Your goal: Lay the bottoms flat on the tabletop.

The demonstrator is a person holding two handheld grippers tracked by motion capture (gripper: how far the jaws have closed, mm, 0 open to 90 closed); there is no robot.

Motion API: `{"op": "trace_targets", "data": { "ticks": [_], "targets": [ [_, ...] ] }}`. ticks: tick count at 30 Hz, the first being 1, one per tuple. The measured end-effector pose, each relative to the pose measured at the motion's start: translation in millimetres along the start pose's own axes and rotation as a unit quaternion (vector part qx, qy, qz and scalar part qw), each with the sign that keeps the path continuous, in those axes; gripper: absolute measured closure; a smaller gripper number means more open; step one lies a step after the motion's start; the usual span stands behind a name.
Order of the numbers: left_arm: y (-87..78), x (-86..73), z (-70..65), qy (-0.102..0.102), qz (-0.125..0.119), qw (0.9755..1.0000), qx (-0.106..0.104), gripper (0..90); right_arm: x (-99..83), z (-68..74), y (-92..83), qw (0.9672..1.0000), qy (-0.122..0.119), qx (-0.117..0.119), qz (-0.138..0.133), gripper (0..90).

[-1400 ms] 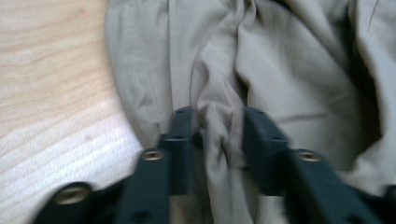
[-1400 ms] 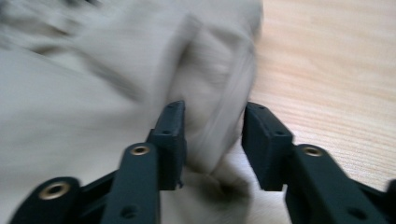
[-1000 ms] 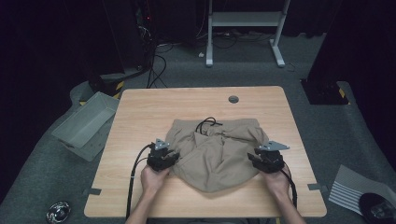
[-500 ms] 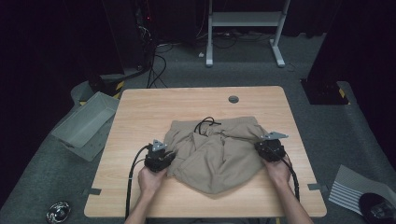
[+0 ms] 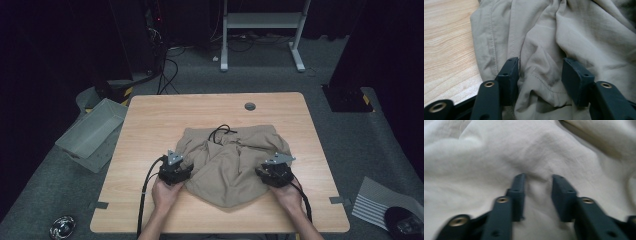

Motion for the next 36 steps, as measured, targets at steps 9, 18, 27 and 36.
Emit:
{"op": "trace_targets", "data": {
  "ticks": [9,18,27,36],
  "targets": [
    [1.2,0.3,2.5,0.0,0.001,0.9999,0.013,44.0,16.2,-42.4,24.4,0.9982,0.014,-0.057,0.014,69.7],
    [1.5,0.2,3.7,-0.003,0.002,0.9999,0.016,41.8,12.4,0.3,-14.3,0.9992,0.018,-0.022,-0.029,54.3],
    [1.6,0.1,3.9,-0.003,0.003,0.9998,0.017,41.5,-3.2,-13.7,-6.9,0.9987,-0.04,-0.027,0.014,89.1],
    [1.7,0.2,4.3,-0.004,0.003,0.9998,0.018,41.5,-0.1,-57.7,-15.5,0.995,0.046,-0.088,-0.004,69.8]
  ]
}}
Point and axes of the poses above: each handheld gripper's, and its own axes: y roughly forward along the jaws, x roughly out of its top, z roughly to its left, the point moved 10 cm from there along y, roughly forward along the jaws, and after that the axes turned 13 degrees about -z, right-handed, at the moved point
